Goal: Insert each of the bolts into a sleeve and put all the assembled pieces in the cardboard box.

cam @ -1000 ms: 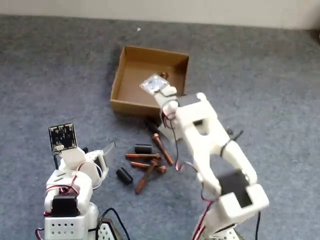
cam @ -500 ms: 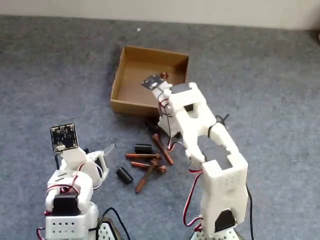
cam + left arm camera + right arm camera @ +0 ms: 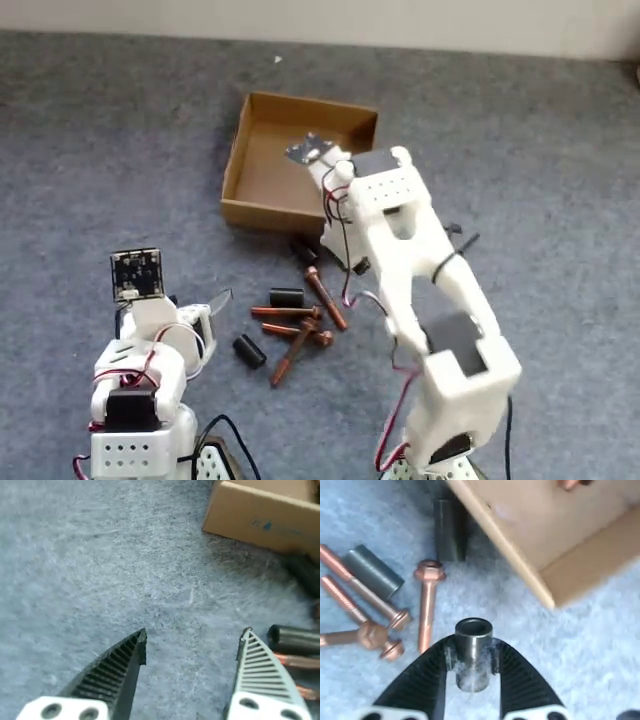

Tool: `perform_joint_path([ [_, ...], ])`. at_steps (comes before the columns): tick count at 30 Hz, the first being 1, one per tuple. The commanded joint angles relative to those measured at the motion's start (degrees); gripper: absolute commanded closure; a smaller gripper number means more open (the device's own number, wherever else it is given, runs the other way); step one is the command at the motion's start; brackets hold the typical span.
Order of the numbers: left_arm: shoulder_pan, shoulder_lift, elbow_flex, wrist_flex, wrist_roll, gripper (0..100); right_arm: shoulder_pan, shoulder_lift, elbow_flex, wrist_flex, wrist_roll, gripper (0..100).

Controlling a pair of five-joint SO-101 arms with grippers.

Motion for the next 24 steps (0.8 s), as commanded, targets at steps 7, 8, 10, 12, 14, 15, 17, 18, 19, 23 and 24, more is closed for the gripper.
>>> perform_joint_path([
  [7,-2.5,-0.5,-1.5,-5.9,-17.4,83,-0.4,-28.3,21.8,-8.9,-10.2,99.2],
  [8,-2.5,-0.5,-2.5,-6.0,-18.7,84,-0.2,-30.6,24.6,-11.1,-10.4,99.2],
  [10,-2.5,-0.5,-5.5,-5.8,-21.2,86,1.3,-34.7,29.4,-15.3,-11.6,99.2],
  [12,-2.4,-0.5,-8.8,-5.5,-22.9,88,2.9,-37.9,33.3,-19.1,-13.5,99.2],
  [14,-2.1,-0.4,-12.7,-4.0,-23.7,91,4.7,-40.2,36.3,-22.2,-15.7,99.2],
  [15,-1.4,-0.4,-14.7,-2.8,-24.4,91,5.7,-41.2,37.7,-23.7,-17.0,99.2],
  [17,0.7,-0.4,-18.7,0.3,-26.6,92,7.6,-42.4,39.8,-26.5,-19.3,99.2],
  [18,2.2,-0.3,-20.4,1.8,-27.3,92,8.7,-42.9,40.5,-27.7,-20.0,99.2],
  [19,3.5,-0.3,-21.7,2.8,-27.7,92,9.9,-43.4,41.1,-29.0,-20.8,99.2],
  [23,8.4,1.0,-25.0,5.3,-27.8,91,14.3,-44.3,42.1,-32.1,-24.6,99.2],
  [24,9.8,2.7,-25.9,5.8,-27.8,91,15.1,-44.1,42.1,-32.5,-25.3,99.2],
])
